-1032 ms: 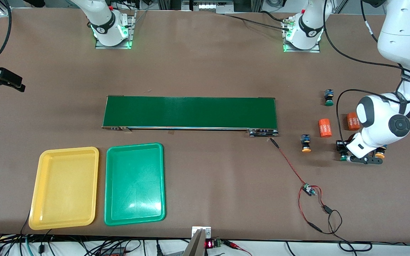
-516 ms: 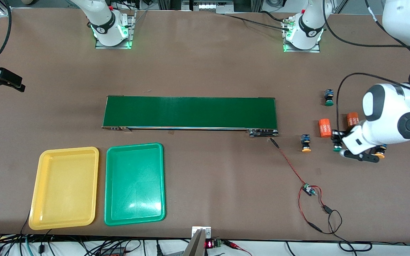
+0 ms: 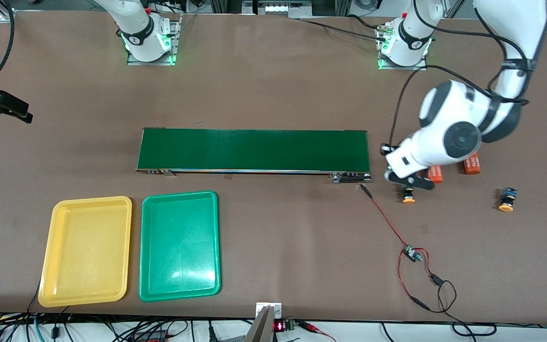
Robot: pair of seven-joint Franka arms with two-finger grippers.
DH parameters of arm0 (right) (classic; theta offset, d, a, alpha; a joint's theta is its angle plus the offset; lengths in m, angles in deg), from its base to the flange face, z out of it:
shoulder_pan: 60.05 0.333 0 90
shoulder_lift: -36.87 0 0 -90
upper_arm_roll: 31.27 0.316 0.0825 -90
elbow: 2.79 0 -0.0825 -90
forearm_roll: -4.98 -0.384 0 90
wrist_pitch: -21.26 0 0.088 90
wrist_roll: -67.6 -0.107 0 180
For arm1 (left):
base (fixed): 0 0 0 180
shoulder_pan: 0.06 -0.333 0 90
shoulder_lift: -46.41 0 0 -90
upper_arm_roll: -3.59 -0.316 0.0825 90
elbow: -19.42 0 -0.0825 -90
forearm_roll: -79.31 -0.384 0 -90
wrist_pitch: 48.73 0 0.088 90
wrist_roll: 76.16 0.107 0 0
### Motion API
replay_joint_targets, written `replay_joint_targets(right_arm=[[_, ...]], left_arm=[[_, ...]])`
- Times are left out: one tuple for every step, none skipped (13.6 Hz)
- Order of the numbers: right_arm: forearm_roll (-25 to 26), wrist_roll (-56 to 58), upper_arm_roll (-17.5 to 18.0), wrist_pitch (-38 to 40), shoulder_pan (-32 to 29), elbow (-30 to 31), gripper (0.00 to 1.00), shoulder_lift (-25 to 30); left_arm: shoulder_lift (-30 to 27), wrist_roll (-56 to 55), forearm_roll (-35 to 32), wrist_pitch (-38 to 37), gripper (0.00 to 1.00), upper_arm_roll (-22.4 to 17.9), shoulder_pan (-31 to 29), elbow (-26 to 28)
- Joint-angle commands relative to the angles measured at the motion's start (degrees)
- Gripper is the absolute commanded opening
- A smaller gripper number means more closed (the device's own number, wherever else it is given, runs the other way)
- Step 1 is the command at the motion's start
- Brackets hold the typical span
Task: Sort buttons by color to trays
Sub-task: 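Lower the green button onto the conveyor belt end, open left gripper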
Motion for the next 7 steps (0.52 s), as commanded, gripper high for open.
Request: replay_joint_targets(right_arm=[[-0.79, 0.19, 0.28, -1.08, -0.63, 1.53, 1.0, 1.33], [-0.79, 0.19, 0.28, -1.17, -0.63, 1.53, 1.0, 1.33], [-0.79, 0.19, 0.28, -1.17, -0.63, 1.53, 1.0, 1.33], [-0.79, 0.19, 0.28, -1.17, -0.63, 1.53, 1.0, 1.33], [-0.79, 0.19, 0.37, -1.17, -0.63, 1.53, 1.0, 1.33], [-0.79, 0.19, 0.37, -1.26, -0.54, 1.53, 1.0, 1.33], [-0.79, 0.19, 0.29, -1.26, -0.54, 1.53, 1.0, 1.24]], left_arm=[[-2.32, -2.43, 0.09, 3.13, 0.31, 2.46, -0.71, 5.79], [-2.58, -3.04, 0.09, 5.15, 0.31, 2.9, -0.72, 7.9], [-2.58, -4.88, 0.18, 7.61, 0.31, 4.3, -0.72, 9.75], [-2.32, -7.07, 0.18, 10.41, 0.31, 5.36, -0.63, 11.33], [-2.14, -9.09, 0.18, 13.4, 0.31, 6.06, -0.45, 12.83], [-1.71, -9.72, 0.18, 15.95, 0.32, 6.24, -0.45, 14.32], [-1.01, -9.73, 0.18, 18.42, 0.32, 6.33, -0.54, 15.47]])
